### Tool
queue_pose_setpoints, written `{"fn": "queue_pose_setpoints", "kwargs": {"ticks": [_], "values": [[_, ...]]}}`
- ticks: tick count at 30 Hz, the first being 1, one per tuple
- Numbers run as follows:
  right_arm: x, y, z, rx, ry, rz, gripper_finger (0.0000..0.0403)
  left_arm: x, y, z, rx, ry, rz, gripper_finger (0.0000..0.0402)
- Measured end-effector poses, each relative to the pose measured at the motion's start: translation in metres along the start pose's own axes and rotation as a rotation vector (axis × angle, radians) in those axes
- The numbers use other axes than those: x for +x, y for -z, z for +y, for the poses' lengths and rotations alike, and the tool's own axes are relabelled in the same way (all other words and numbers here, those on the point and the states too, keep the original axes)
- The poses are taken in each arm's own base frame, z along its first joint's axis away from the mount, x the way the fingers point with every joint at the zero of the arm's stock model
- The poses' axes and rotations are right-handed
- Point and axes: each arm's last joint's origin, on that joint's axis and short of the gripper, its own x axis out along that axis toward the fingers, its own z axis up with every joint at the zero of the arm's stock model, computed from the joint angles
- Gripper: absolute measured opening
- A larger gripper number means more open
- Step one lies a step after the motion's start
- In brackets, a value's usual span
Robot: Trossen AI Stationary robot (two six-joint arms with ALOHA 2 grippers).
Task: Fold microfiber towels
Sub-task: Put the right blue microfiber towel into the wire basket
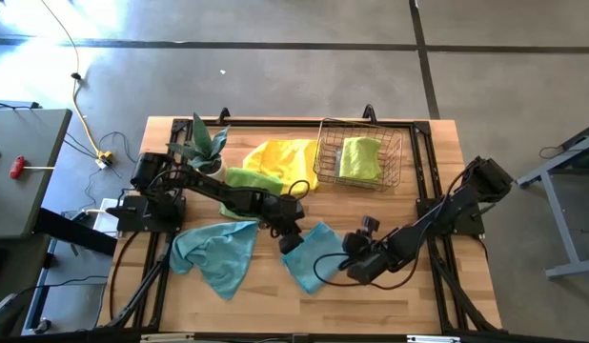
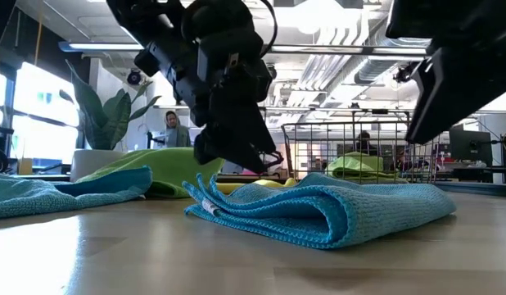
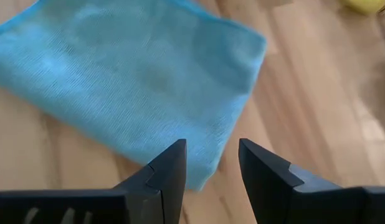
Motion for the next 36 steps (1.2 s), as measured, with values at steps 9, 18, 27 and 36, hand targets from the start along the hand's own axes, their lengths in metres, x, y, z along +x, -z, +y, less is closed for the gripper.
{"fn": "queue_pose_setpoints", "kwargs": {"ticks": [9,18,27,36], "values": [[0.000,0.001,0.001,0.001,-0.039,0.038,0.0139,0.004,0.008,-0.011,-0.076,-0.065,-0.030,0.0186],[0.000,0.001,0.001,0.000,-0.039,0.039,0.0139,0.005,0.012,-0.011,-0.247,-0.129,-0.050,0.0223],[0.000,0.001,0.001,0.001,-0.039,0.038,0.0139,0.021,0.020,-0.004,-0.355,-0.154,-0.029,0.0274],[0.000,0.001,0.001,0.001,-0.041,0.038,0.0139,0.034,0.025,-0.015,-0.383,-0.054,-0.036,0.0276]]}}
